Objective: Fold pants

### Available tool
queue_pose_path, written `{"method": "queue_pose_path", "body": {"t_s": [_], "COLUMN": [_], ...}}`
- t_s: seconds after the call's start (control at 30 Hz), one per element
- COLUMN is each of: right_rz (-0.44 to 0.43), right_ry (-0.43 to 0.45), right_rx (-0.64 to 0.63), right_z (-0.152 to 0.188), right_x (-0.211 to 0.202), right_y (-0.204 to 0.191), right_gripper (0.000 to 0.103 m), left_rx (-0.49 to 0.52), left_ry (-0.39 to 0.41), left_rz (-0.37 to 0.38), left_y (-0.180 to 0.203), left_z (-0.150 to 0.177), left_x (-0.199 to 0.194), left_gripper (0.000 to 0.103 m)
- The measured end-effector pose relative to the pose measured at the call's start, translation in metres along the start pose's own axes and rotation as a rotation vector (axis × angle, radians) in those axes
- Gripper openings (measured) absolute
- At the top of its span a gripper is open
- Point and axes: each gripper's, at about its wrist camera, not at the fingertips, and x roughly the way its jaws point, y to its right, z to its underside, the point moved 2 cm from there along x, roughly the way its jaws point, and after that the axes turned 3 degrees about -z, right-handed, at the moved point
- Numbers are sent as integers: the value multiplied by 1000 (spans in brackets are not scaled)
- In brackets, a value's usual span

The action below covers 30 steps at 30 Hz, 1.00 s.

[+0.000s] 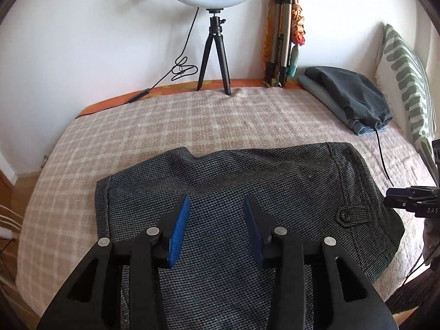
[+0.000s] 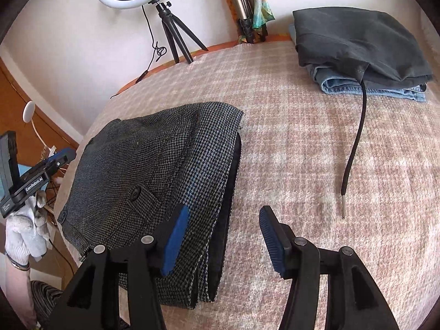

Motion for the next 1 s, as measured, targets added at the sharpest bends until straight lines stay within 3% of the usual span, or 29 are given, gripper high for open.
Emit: {"method": "queue_pose_path", "body": {"t_s": [0.07, 0.13, 0.33, 0.5, 0.6, 0.63, 0.77, 0.87, 1.0], "right_rz": [-4, -20, -14, -66, -76, -79, -84, -94, -125], "right_ry": [-1, -15, -8, -10, -13, -13, -11, -9, -6], "right_rx": [12, 26, 2, 68, 68, 67, 82, 123, 176], "right_z": [15, 26, 32, 30, 30, 30, 29, 25, 22], "right_x": [-3, -1, -3, -4, -4, -4, -3, -3, -7], "right_y": [0, 1, 4, 18, 17, 16, 19, 28, 38], "right_gripper": [56, 56, 56, 56, 56, 56, 56, 56, 57], "left_rx": [14, 42, 37, 45, 99, 121, 194, 290, 430], "left_ry": [-14, -28, -166, -139, -93, -76, -30, -38, -57], "left_rz": [22, -6, 33, 16, 0, 19, 164, 271, 325], "left_y": [12, 21, 29, 31, 40, 47, 88, 134, 185], "left_z": [-5, -10, 11, 17, 15, 14, 23, 37, 58], "left_x": [13, 31, 72, 64, 41, 30, -13, -28, -30], "left_gripper": [39, 39, 39, 39, 39, 39, 56, 59, 59]}}
